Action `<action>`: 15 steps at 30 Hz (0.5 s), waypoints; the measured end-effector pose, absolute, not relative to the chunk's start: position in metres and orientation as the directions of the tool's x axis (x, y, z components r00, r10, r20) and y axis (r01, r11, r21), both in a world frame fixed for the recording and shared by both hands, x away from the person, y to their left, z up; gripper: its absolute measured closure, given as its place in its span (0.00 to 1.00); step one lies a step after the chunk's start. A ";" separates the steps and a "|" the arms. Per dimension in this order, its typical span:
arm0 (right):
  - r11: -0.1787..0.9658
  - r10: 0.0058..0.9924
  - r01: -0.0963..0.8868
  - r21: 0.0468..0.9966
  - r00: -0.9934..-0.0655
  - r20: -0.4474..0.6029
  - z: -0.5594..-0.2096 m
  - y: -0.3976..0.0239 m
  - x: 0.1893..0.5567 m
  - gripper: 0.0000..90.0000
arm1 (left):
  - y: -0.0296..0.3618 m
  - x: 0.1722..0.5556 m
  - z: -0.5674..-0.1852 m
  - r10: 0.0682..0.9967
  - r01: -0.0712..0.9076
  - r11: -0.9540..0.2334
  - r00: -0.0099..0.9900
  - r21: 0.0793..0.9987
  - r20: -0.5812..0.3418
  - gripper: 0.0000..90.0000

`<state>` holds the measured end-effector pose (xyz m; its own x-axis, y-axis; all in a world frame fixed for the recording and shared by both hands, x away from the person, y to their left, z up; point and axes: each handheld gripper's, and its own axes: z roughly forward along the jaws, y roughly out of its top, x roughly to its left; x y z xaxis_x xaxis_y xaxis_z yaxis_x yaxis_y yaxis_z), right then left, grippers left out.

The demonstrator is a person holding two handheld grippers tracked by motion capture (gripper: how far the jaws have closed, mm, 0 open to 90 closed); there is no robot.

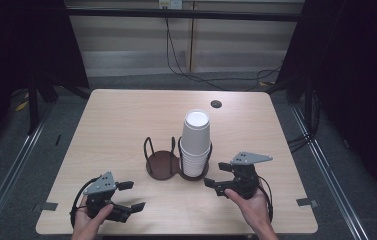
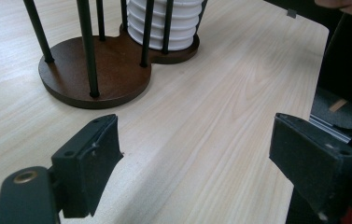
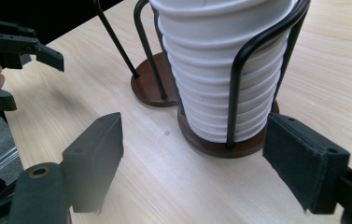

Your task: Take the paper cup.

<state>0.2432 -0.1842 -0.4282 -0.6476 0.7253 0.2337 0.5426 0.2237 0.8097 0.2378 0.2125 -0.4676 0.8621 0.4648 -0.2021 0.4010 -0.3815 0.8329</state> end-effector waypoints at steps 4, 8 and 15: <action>0.227 0.708 0.532 0.816 -0.666 0.237 -0.422 -0.186 0.247 0.19 | 0.213 0.238 -0.467 0.466 0.401 -0.379 0.861 0.834 -0.203 0.18; 0.232 0.682 0.519 0.823 -0.690 0.243 -0.416 -0.186 0.250 0.15 | 0.214 0.238 -0.467 0.468 0.401 -0.371 0.860 0.838 -0.204 0.18; 0.240 0.667 0.509 0.827 -0.705 0.240 -0.405 -0.186 0.258 0.15 | 0.216 0.238 -0.466 0.466 0.397 -0.363 0.861 0.843 -0.205 0.18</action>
